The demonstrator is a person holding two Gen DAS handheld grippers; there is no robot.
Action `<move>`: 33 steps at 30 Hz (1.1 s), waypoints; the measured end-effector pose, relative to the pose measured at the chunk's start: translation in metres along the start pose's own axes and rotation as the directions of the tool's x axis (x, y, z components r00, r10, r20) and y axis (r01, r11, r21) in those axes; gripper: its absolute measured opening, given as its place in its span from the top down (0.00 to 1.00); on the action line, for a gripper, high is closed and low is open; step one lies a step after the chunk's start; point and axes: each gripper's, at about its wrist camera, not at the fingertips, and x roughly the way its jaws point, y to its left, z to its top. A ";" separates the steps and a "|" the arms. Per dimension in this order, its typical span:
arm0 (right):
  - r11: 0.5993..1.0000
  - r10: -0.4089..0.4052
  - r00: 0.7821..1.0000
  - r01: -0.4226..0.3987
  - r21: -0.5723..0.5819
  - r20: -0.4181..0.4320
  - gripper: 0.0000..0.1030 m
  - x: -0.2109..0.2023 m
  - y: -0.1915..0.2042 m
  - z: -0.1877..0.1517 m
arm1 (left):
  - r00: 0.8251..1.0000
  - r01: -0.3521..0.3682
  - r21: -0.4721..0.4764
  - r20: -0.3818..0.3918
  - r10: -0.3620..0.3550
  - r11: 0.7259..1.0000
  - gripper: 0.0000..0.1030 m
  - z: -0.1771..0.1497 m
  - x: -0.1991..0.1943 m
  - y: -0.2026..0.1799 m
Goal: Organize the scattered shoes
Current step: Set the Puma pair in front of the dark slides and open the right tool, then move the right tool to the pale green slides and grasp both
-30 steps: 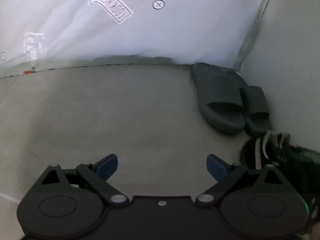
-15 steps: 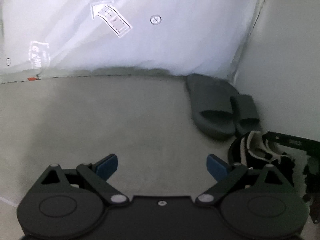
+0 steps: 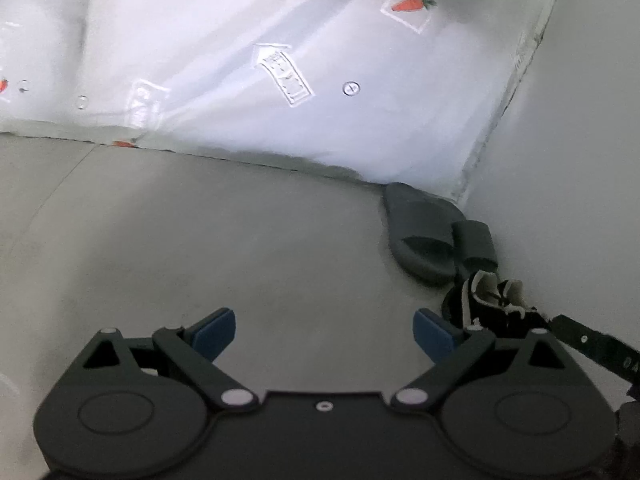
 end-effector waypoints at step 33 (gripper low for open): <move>0.887 0.383 0.908 -0.413 -0.205 -0.170 0.31 -0.082 0.540 -0.252 | 0.987 -0.163 0.032 0.013 0.162 0.986 0.06 -0.015 -0.236 0.470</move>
